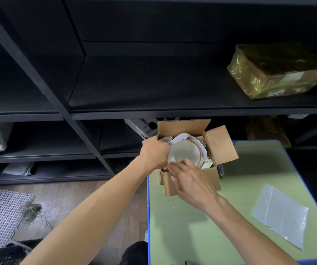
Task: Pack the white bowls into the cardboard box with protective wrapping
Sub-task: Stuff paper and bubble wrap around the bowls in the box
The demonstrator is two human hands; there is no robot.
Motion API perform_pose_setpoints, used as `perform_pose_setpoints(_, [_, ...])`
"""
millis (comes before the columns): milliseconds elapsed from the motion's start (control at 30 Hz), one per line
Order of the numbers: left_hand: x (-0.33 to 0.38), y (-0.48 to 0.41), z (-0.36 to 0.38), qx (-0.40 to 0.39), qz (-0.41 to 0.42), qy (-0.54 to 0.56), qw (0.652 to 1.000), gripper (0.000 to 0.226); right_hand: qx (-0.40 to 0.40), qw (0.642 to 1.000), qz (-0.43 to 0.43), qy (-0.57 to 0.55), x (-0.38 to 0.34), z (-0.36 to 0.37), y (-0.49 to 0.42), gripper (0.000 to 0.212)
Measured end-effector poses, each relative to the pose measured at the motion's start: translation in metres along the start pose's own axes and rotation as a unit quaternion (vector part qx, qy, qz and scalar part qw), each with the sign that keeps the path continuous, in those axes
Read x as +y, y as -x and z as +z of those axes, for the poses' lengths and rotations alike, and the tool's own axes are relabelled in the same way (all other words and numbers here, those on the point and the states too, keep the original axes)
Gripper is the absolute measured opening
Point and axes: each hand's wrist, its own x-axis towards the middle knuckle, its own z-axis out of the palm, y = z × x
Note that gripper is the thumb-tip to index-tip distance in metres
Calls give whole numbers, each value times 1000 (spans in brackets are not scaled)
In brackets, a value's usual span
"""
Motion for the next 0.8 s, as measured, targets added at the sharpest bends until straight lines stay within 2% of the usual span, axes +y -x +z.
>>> perform_pose_setpoints(100, [-4, 0, 5, -8, 6, 48, 999, 29, 21, 1000, 0, 1, 1, 2, 4, 30])
perform_pose_setpoints(233, [-12, 8, 12, 39, 32, 114, 992, 10, 30, 999, 9, -14, 4, 3, 3, 29])
perform_pose_setpoints(367, [-19, 17, 21, 37, 49, 129, 990, 15, 1, 1000, 13, -3, 5, 1, -7, 27])
perform_pose_setpoints(600, [-14, 22, 25, 25, 51, 21, 998, 27, -42, 999, 14, 20, 0, -2, -15, 23])
perform_pose_setpoints(800, [-23, 27, 24, 64, 76, 72, 992, 26, -22, 1000, 10, -14, 9, -10, -3, 25])
